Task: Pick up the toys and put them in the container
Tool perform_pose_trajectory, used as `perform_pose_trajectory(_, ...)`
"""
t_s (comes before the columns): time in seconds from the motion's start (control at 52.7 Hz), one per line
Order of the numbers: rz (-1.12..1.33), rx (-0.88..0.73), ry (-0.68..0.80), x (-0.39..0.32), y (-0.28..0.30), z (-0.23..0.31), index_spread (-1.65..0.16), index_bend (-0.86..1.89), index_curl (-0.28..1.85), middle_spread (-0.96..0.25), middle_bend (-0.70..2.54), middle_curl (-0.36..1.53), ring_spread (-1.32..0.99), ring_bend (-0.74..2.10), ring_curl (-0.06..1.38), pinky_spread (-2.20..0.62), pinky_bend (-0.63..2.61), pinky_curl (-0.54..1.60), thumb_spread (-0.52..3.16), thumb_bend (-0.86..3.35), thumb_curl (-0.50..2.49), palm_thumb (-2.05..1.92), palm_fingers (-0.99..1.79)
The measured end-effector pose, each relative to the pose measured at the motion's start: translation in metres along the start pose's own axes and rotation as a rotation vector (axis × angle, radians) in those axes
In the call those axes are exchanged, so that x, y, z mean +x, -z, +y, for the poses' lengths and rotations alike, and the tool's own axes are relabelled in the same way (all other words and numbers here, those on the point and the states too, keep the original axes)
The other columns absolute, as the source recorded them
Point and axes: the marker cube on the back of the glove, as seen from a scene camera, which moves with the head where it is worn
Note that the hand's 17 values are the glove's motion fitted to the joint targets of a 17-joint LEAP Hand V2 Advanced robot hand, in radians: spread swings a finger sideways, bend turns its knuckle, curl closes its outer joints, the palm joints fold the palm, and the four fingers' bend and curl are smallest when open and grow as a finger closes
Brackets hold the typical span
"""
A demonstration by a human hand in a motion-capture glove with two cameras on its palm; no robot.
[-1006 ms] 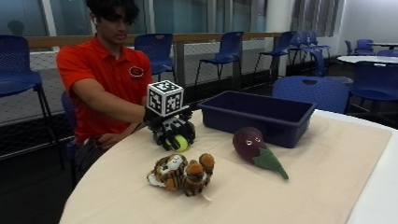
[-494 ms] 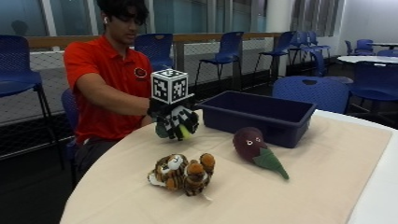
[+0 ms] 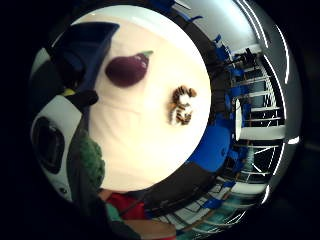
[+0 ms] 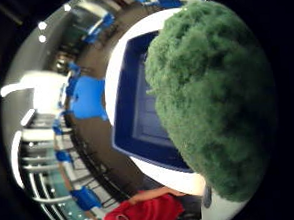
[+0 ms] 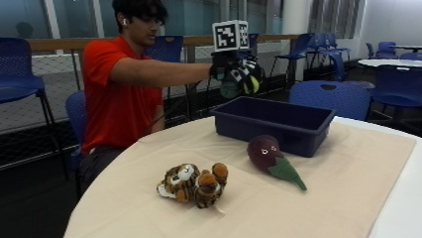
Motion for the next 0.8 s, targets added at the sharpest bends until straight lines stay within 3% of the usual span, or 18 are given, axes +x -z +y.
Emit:
perform_pose_trajectory(0.361,-0.032,-0.001,0.051,-0.075,-0.024,-0.044,-0.50,0.16,0.61,-0.57,0.34,0.57,-0.51,0.75,0.42,-0.47,0.94,0.41,0.71,0.10,0.85,0.70,0.96)
perform_pose_trajectory(0.456,-0.049,-0.066,0.025,-0.074,-0.038,-0.045,-0.49,0.11,0.62,-0.56,0.28,0.58,-0.48,0.72,0.42,-0.47,0.98,0.41,0.75,0.07,0.85,0.68,0.82)
perform_pose_trajectory(0.494,-0.048,-0.098,0.034,-0.069,-0.043,-0.044,-0.48,0.07,0.60,-0.54,0.23,0.56,-0.44,0.68,0.41,-0.46,1.06,0.44,0.86,0.04,0.82,0.61,0.71)
perform_pose_trajectory(0.532,-0.039,-0.124,0.069,-0.061,-0.048,-0.041,-0.47,0.14,0.61,-0.49,0.16,0.55,-0.36,0.55,0.39,-0.38,1.02,0.44,0.95,-0.03,0.77,0.50,0.30)
perform_pose_trajectory(0.607,-0.027,-0.147,0.138,-0.045,-0.053,-0.036,-0.42,0.06,0.58,-0.33,0.11,0.52,-0.21,0.43,0.38,-0.22,1.18,0.50,1.03,-0.09,0.67,0.33,-0.13)
perform_pose_trajectory(0.797,-0.211,-0.154,0.058,-0.004,-0.048,-0.018,-0.36,0.08,0.40,-0.14,0.12,0.41,-0.03,0.25,0.27,-0.01,1.20,0.43,1.12,-0.07,0.51,0.08,-0.26)
